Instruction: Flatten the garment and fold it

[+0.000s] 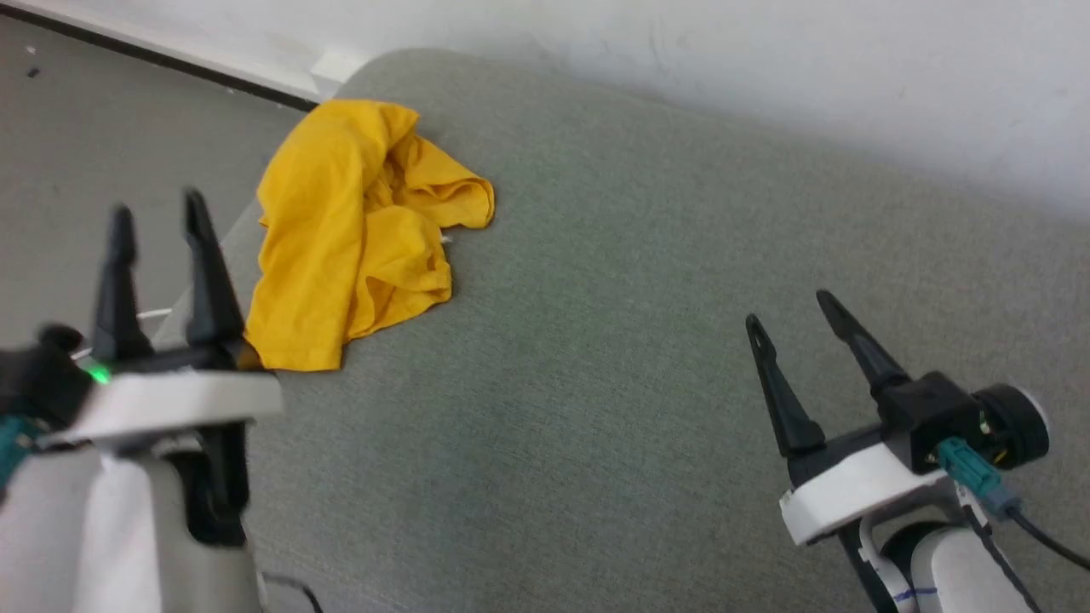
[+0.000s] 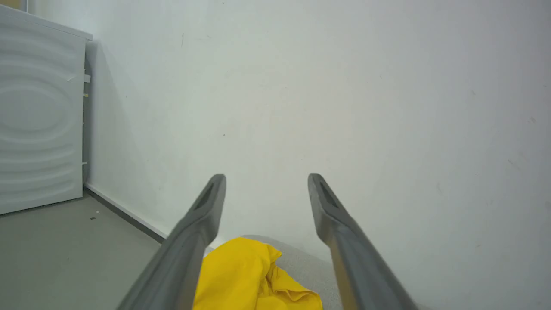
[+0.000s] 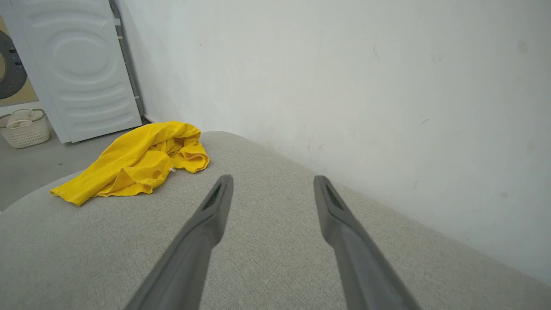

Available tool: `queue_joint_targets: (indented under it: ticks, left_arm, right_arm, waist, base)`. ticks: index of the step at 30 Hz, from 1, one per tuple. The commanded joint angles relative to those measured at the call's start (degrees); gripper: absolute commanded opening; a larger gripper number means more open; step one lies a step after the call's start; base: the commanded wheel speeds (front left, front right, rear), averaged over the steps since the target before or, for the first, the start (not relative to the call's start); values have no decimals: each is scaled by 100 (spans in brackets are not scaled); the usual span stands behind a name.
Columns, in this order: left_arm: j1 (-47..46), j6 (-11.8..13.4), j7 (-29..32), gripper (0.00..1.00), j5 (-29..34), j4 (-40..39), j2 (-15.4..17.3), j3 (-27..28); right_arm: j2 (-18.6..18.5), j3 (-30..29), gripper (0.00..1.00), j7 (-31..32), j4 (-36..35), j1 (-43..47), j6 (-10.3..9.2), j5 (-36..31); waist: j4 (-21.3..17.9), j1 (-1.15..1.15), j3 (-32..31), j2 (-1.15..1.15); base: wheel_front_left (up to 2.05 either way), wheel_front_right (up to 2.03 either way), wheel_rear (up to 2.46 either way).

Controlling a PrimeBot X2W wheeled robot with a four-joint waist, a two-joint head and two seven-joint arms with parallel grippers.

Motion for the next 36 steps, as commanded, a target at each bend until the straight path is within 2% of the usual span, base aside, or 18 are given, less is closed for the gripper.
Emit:
queue_joint_targets:
  ticks: [1,4,7,14,16,22,27,28,36]
  left_arm:
    - [-369,-91,-64,100,-37,-35,-10,171]
    - [-921,-189,-100,100,-131,26,29,461]
    - [-1442,-254,-136,100,-122,302,306,613]
    - [-2705,-327,-56,100,-424,1988,1272,480]
    - [-2961,-331,175,100,-492,2472,1489,314]
    - [-3518,-333,1101,100,-860,3797,1859,-171]
    - [-3737,-333,2079,100,-1242,4743,1984,-501]
    - [-3737,-333,2079,100,-1242,4743,1984,-501]
    - [-3809,-284,3576,100,-1584,6049,2130,-574]
  right_arm:
    - [-57,32,100,53,-105,-154,-6,-44]
    - [-176,97,100,156,-249,-306,-6,-51]
    - [-291,190,100,235,-374,-472,-6,-35]
    - [-539,322,100,313,-561,-808,-6,28]
    - [-579,342,100,313,-576,-874,-6,43]
    - [-656,394,100,302,-574,-1048,-6,80]
    - [-666,464,100,264,-514,-1141,-6,104]
    - [-666,464,100,264,-514,-1141,-6,104]
    - [-624,514,100,182,-382,-1237,-6,155]
  waist:
    - [-177,-1,460,0]
    - [-311,-1,799,0]
    - [-461,-1,1135,0]
    - [-729,-1,1831,0]
    - [-802,-1,1961,0]
    - [-986,-1,2247,0]
    - [-1110,-1,2361,0]
    - [-1110,-1,2361,0]
    - [-1314,-1,2420,0]
  base:
    - [0,0,0]
    - [0,0,0]
    - [0,0,0]
    - [0,0,0]
    - [0,0,0]
    - [0,0,0]
    - [0,0,0]
    - [0,0,0]
    - [0,0,0]
